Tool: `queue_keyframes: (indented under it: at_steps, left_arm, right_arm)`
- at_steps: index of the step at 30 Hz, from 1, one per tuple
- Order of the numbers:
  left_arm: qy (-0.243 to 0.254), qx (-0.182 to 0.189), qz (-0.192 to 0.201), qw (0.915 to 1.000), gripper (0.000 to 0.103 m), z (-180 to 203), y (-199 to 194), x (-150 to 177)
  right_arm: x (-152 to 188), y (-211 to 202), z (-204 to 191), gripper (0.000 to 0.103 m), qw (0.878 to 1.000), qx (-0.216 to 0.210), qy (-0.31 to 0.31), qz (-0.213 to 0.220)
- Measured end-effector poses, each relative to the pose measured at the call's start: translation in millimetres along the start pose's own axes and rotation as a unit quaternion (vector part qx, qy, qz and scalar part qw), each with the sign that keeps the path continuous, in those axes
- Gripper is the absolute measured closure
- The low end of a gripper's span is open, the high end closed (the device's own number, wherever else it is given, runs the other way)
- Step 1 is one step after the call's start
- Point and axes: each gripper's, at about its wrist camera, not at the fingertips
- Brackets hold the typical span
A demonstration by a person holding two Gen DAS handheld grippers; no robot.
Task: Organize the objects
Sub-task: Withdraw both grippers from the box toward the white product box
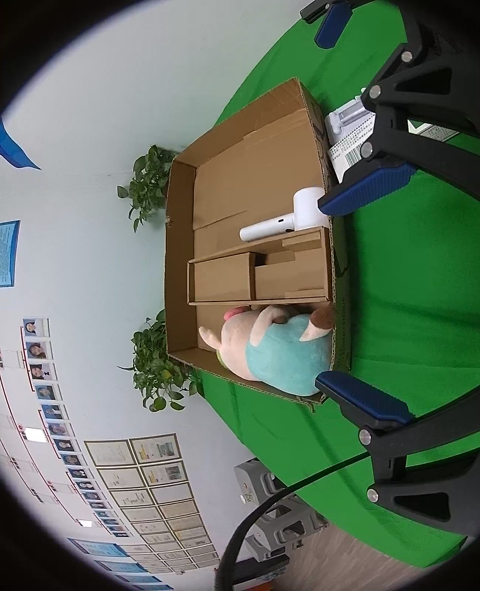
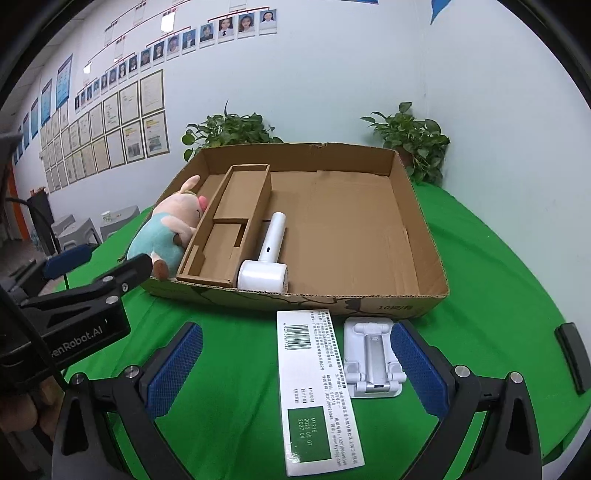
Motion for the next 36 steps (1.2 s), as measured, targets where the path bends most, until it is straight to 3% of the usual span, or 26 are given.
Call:
queue_keyframes:
  at_steps: [2,3,5,7,8,11,12,14,15,16,17,18,19,25,36]
  left_arm:
    - [0.000,-0.006,0.002,1.0000,0.020,-1,2,2]
    - [0.000,-0.006,0.002,1.0000,0.028,-1,2,3]
    - [0.004,-0.004,-0.006,1.0000,0.050,-1,6,5]
    - [0.006,0.009,-0.024,0.9997,0.092,-1,11,7]
    - [0.005,0.014,-0.029,0.9995,0.099,-1,13,9]
    - [0.010,0.016,-0.024,0.9995,0.098,3,12,12]
    - [0.010,0.015,-0.021,0.9996,0.098,3,11,13]
    - [0.003,0.021,-0.023,0.9995,0.090,2,10,12]
    - [0.000,0.022,-0.024,0.9995,0.067,1,11,11]
    - [-0.003,0.020,-0.023,0.9995,0.035,0,10,11]
    - [-0.008,0.014,-0.014,0.9998,0.022,-2,9,11]
    - [-0.012,0.009,-0.004,0.9999,0.017,-3,7,12]
    - [-0.013,0.006,0.003,0.9999,0.017,-4,6,12]
    - [0.006,-0.008,-0.009,0.9999,0.017,0,8,16]
    - [0.002,-0.011,-0.035,0.9993,0.017,-3,13,19]
  right_arm:
    - [1,3,1,0.001,1.000,0.003,0.007,-0.002]
    - [2,5,1,0.001,1.000,0.002,0.009,-0.004]
    - [3,8,1,0.001,1.000,0.005,0.010,-0.006]
    - [3,10,1,0.007,1.000,0.005,0.012,-0.007]
    - [3,10,0,0.011,1.000,0.003,0.013,-0.007]
    - [2,10,-4,0.051,1.000,0.014,0.005,-0.003]
    - [2,11,-4,0.072,1.000,0.023,0.002,-0.004]
    - [2,13,-2,0.077,0.999,0.033,0.001,-0.010]
    - [2,14,-1,0.077,0.999,0.030,0.001,-0.011]
    - [3,15,0,0.070,1.000,0.029,0.004,-0.008]
    - [2,14,1,0.060,1.000,0.030,0.005,-0.007]
    - [2,14,2,0.025,1.000,0.028,0.009,-0.006]
    - [2,13,3,0.000,1.000,0.023,0.014,-0.001]
    - [1,10,-4,0.001,0.999,0.032,-0.004,0.006]
    - [4,10,-4,0.001,1.000,-0.007,-0.006,0.011]
Point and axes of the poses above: each gripper's, at about its wrist camera, not at the fingertips, and y roughly the way its jaws point, z to its right, x to its underside, and after that the axes turned 11 degrees about -y, right-handed
